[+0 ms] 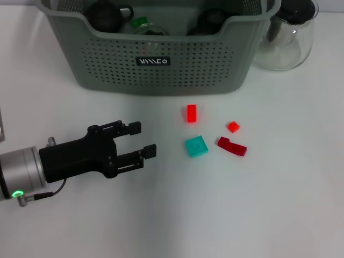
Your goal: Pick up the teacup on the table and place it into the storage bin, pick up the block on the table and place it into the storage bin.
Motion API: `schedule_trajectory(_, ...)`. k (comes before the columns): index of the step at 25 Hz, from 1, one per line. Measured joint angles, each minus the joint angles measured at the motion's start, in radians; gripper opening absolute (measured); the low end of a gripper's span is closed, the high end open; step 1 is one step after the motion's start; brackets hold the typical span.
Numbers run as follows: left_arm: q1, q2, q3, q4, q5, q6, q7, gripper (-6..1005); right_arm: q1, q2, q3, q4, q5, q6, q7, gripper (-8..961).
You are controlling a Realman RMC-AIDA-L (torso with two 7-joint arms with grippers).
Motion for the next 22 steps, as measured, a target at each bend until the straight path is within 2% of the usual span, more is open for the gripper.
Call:
schedule_trajectory(4,0.0,0.0,0.0,0.0,-0.001,0.003,0.0,705,-0.036,0.0,-0.002,-0.061,0.015,-0.034,-0.003,265)
schedule_trajectory(6,0.0,0.001,0.0,0.0,-0.001,0.005,0.0,706,-0.084,-0.001,-0.002,-0.152,0.047,-0.085,-0.006,336)
schedule_trajectory(8,0.0,0.001,0.0,0.0,-0.002,0.008,0.0,706,-0.158,-0.002,-0.001,-0.291,0.096,-0.163,-0.005,408)
schedule_trajectory(11,0.001,0.002,-0.001,0.0,-0.002,0.005,0.0,706,-0.319,-0.008,0.015,-0.568,0.189,-0.306,0.005,526)
schedule_trajectory(13,0.002,0.001,-0.002,0.001,-0.002,0.002,0.0,706,-0.429,-0.017,0.039,-0.757,0.245,-0.432,0.009,621)
schedule_trajectory(17,0.004,0.002,-0.021,0.002,-0.001,-0.002,0.0,706,-0.612,-0.045,0.115,-1.034,0.32,-0.737,-0.011,618)
schedule_trajectory(19,0.005,0.002,-0.026,0.004,-0.001,-0.003,0.0,706,-0.674,-0.059,0.17,-1.09,0.345,-0.898,-0.03,616)
schedule_trajectory(22,0.005,0.002,-0.028,0.006,-0.001,-0.005,0.0,706,-0.722,-0.069,0.244,-1.101,0.322,-1.087,-0.038,614)
